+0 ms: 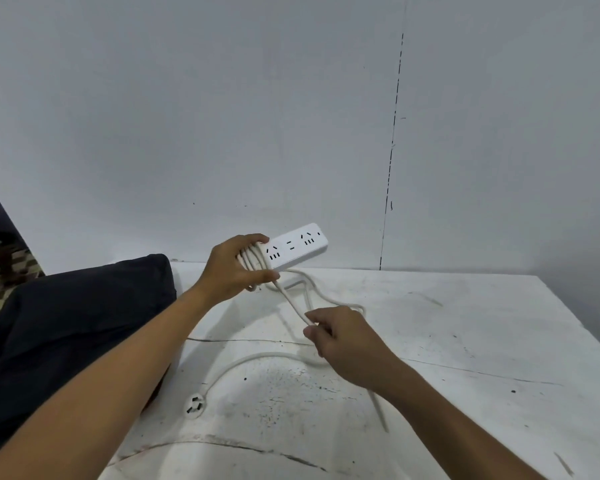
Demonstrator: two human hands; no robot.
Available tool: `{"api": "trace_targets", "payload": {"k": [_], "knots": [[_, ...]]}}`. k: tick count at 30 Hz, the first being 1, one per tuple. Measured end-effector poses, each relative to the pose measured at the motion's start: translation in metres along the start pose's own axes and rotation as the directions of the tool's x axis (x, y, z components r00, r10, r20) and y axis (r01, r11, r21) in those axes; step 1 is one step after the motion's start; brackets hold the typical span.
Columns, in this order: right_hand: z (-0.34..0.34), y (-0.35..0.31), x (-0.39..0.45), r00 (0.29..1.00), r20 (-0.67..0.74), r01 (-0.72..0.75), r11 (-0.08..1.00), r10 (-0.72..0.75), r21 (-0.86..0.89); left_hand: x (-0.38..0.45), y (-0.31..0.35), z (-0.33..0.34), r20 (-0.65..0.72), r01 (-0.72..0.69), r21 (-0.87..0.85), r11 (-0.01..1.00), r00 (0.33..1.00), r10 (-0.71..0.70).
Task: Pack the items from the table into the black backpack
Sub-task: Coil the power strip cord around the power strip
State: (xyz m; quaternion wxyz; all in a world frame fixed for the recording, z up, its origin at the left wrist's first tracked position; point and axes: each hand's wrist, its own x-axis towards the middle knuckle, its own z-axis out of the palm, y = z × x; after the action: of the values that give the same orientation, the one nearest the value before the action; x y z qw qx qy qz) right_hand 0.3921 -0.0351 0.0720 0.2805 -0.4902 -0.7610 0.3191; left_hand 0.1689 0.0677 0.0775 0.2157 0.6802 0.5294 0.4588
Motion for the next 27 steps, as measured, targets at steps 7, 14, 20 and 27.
{"api": "trace_targets", "payload": {"k": [7, 14, 20, 27], "knots": [[-0.036, -0.019, -0.019, 0.995, 0.103, 0.015, 0.966, 0.012, -0.257, 0.001, -0.013, -0.022, 0.159, -0.109, 0.229, 0.967, 0.985, 0.073], [-0.109, -0.044, -0.014, 0.977, -0.095, 0.128, 0.883, -0.191, -0.451, -0.028, 0.008, -0.024, 0.377, -0.077, 0.191, 0.979, 0.926, 0.0], [-0.143, -0.057, 0.029, 0.812, -0.368, 0.269, 0.85, -0.453, -0.453, -0.046, 0.044, -0.01, 0.453, -0.284, 0.182, 0.941, 0.874, 0.176], [-0.117, -0.049, 0.083, 0.77, -0.427, 0.387, 0.879, -0.474, -0.277, -0.06, 0.077, 0.007, 0.388, -0.301, 0.038, 0.953, 0.883, 0.264]]}}
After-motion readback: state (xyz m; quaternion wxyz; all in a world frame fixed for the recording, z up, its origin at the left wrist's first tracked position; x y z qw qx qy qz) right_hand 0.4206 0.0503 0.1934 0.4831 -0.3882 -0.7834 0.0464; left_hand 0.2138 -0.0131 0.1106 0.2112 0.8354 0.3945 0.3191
